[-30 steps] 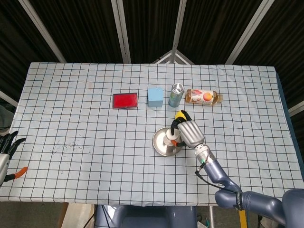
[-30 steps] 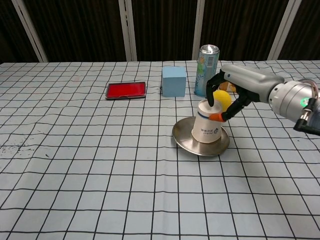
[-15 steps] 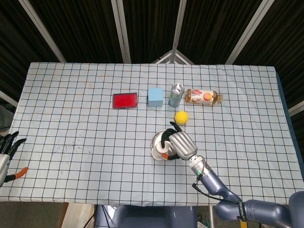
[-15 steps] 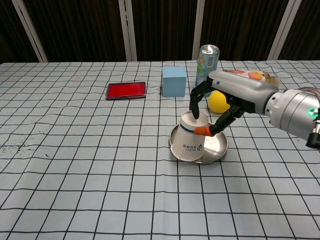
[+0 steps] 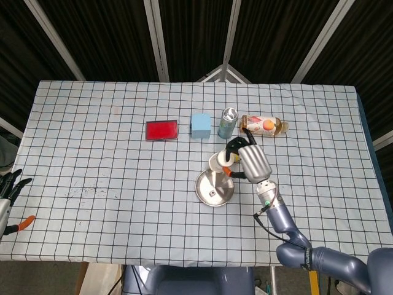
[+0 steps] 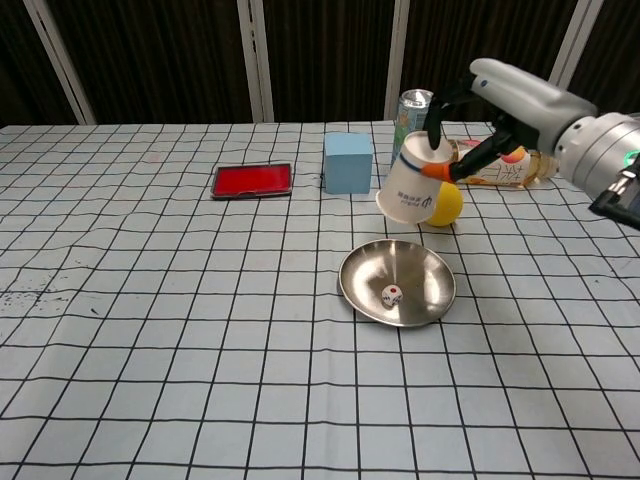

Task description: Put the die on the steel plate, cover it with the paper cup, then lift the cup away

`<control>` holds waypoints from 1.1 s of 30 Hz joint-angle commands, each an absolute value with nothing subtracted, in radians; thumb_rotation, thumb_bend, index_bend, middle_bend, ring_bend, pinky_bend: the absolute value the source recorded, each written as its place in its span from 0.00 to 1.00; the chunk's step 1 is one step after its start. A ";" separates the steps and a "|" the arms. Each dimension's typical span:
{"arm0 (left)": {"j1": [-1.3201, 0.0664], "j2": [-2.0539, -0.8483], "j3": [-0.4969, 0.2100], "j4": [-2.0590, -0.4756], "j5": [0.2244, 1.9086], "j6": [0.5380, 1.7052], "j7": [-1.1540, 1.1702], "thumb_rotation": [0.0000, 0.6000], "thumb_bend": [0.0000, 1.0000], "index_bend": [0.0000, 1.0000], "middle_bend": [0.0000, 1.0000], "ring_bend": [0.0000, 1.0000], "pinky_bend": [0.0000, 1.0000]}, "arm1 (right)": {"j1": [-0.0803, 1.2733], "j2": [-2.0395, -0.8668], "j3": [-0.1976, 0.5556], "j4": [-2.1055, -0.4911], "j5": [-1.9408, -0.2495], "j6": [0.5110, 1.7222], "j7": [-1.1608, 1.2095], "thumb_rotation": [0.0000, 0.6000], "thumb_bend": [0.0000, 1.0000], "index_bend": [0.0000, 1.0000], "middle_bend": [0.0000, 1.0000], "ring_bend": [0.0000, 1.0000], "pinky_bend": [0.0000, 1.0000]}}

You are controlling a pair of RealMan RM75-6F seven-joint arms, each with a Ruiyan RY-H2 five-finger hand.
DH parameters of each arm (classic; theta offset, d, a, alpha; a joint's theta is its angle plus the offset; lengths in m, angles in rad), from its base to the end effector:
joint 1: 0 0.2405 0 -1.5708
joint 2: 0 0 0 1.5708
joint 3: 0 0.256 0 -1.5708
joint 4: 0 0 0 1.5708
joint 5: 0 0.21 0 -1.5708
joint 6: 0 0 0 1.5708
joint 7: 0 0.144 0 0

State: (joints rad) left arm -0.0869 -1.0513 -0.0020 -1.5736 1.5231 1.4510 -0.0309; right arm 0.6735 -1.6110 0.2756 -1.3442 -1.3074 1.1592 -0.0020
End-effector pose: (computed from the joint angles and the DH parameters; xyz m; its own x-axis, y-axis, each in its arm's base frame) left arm -0.3265 0.1722 0.1737 0.4669 0.0756 0.8811 0.8842 -0.0256 -0.4664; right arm -0.1471 -0.3623 0.0178 0.1287 -0.0546 0.9902 -0.9320 -0.3479 0.1019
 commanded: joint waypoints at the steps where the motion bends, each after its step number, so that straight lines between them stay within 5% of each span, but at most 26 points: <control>1: -0.086 -1.052 -0.002 -1.575 1.525 1.454 -0.029 1.00 0.29 0.15 0.00 0.00 0.02 | 0.624 -1.532 0.288 -1.339 -1.266 1.167 0.032 1.00 0.42 0.62 0.52 0.28 0.00; 13: -0.085 -1.060 -0.002 -1.588 1.520 1.455 -0.004 1.00 0.29 0.15 0.00 0.00 0.02 | 0.527 -1.407 0.211 -1.323 -1.262 1.126 0.104 1.00 0.42 0.62 0.52 0.28 0.00; 33: -0.090 -1.060 -0.008 -1.584 1.505 1.442 -0.002 1.00 0.29 0.15 0.00 0.00 0.02 | 0.573 -1.557 0.213 -1.050 -1.233 1.015 0.150 1.00 0.39 0.61 0.52 0.25 0.00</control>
State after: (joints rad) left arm -0.0899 -1.0596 -0.0079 -1.5842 1.5049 1.4417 -0.0022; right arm 0.5689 -1.5452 0.2123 -1.0711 -1.2374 1.0275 0.1440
